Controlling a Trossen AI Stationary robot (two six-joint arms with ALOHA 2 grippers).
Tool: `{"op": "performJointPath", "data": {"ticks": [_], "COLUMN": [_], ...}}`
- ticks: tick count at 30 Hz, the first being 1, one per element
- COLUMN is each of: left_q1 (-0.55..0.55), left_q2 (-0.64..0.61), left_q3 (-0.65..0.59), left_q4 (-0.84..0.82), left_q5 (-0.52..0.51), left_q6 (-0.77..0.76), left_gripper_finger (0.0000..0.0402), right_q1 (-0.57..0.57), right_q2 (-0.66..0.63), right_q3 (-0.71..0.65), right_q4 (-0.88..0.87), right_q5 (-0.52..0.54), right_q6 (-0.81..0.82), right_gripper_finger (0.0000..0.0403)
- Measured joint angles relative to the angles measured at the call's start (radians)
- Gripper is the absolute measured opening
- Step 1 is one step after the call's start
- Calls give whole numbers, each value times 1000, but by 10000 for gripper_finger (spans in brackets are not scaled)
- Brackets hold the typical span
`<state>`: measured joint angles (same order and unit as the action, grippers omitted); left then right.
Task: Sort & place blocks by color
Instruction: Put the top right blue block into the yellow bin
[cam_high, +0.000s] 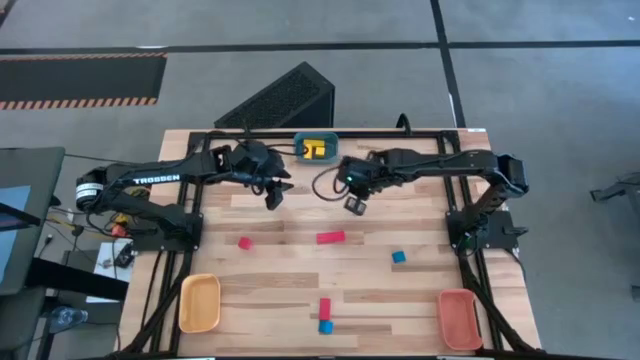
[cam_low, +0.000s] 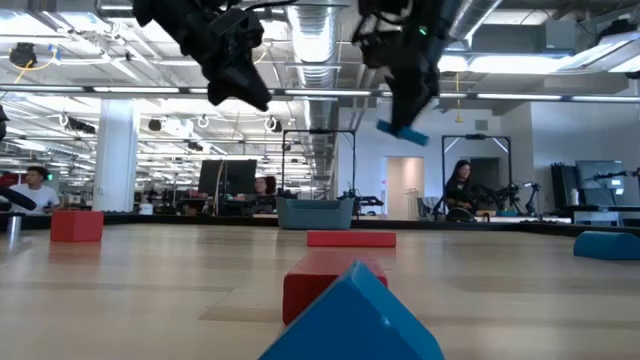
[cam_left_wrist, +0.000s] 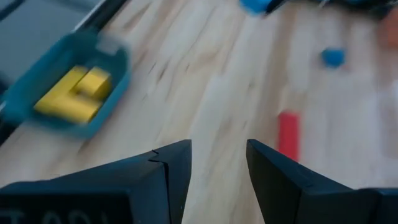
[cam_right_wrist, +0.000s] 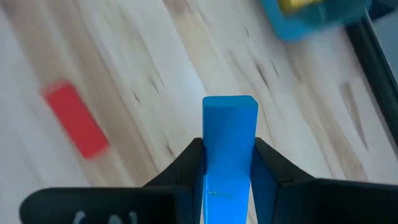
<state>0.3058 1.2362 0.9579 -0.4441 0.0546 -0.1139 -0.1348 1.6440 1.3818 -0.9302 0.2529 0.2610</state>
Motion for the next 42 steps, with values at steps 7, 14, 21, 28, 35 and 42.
{"op": "performJointPath", "data": {"ticks": [7, 14, 21, 28, 35, 42], "left_q1": [0, 0, -3, -5, -18, -72], "left_q2": [-23, -89, -118, -112, -78, -75], "left_q3": [72, 73, 73, 73, 73, 72], "left_q4": [-336, -298, -145, 72, 239, 317], "left_q5": [-184, -185, -39, 150, 208, 241], "left_q6": [8, 26, 85, 120, 54, 220], "left_gripper_finger": [139, 139, 139, 139, 140, 140], "right_q1": [-59, -32, 33, 82, 93, 86], "right_q2": [-119, -147, -147, -147, -135, -133], "right_q3": [-289, -330, -330, -330, -331, -330], "right_q4": [284, 631, 985, 1236, 1558, 1619], "right_q5": [-76, -151, -176, -175, -168, -168], "right_q6": [96, 211, 202, 9, -110, -103], "right_gripper_finger": [97, 97, 97, 98, 98, 98]}}
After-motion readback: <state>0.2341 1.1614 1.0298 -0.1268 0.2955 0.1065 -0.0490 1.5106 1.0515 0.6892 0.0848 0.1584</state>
